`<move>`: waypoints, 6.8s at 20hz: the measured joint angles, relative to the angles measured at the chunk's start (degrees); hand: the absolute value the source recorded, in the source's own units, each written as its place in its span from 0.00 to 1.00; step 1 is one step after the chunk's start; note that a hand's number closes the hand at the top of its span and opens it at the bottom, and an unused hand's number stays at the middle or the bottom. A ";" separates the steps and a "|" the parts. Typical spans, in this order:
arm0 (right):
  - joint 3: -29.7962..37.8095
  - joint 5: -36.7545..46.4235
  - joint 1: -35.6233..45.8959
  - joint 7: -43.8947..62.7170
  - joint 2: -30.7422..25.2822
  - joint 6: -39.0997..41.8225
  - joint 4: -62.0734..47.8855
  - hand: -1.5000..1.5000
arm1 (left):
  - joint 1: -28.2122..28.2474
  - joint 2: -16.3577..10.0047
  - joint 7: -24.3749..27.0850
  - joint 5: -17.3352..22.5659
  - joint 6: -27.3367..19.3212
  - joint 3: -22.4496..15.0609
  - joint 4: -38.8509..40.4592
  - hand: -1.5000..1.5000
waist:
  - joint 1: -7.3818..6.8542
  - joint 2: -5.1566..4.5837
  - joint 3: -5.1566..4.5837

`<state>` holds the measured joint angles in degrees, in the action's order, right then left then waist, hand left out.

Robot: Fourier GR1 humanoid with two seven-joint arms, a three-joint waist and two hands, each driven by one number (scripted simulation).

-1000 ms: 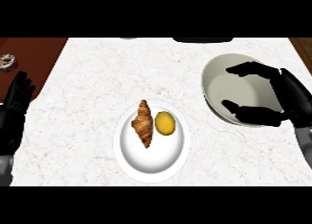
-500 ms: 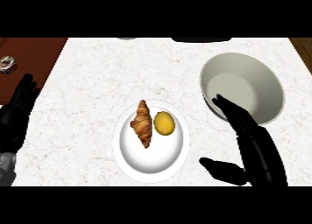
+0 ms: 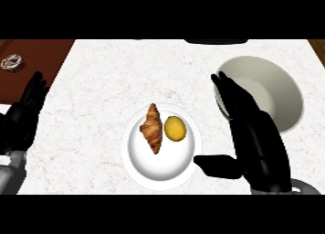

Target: Pick the lemon from the plate and place it in the bowl

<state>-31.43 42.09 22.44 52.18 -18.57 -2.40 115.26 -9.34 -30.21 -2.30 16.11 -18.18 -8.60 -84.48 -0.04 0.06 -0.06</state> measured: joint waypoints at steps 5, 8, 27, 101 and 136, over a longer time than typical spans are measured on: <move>2.23 -5.77 8.87 4.20 2.56 10.77 -6.32 0.00 | -1.35 0.58 -0.77 -0.55 0.68 0.27 0.21 0.50 | -0.60 -0.08 -0.03; 3.88 -9.69 13.11 4.53 3.11 15.96 -11.88 0.00 | -1.39 0.42 -0.83 -0.34 1.56 0.73 0.25 0.50 | -0.89 -0.18 -0.04; 3.81 -20.06 22.12 3.17 12.16 30.33 -40.95 0.00 | 0.27 2.36 -1.60 -3.08 1.98 1.83 -1.44 0.50 | -0.54 -0.04 0.02; -0.71 14.27 14.80 2.43 11.40 15.78 -7.14 1.00 | 1.96 12.63 -4.15 -14.38 12.17 14.59 -3.09 0.50 | 1.40 0.47 0.04; 36.89 3.62 18.02 -38.48 -1.34 6.49 -58.59 0.00 | 0.19 14.38 -4.12 -15.82 15.35 16.21 -2.86 0.50 | -0.88 -0.43 0.09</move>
<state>5.46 45.71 40.46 13.70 -19.90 4.08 56.67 -9.14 -15.83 -6.43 0.28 -2.83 7.61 -87.34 -0.93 -0.36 0.03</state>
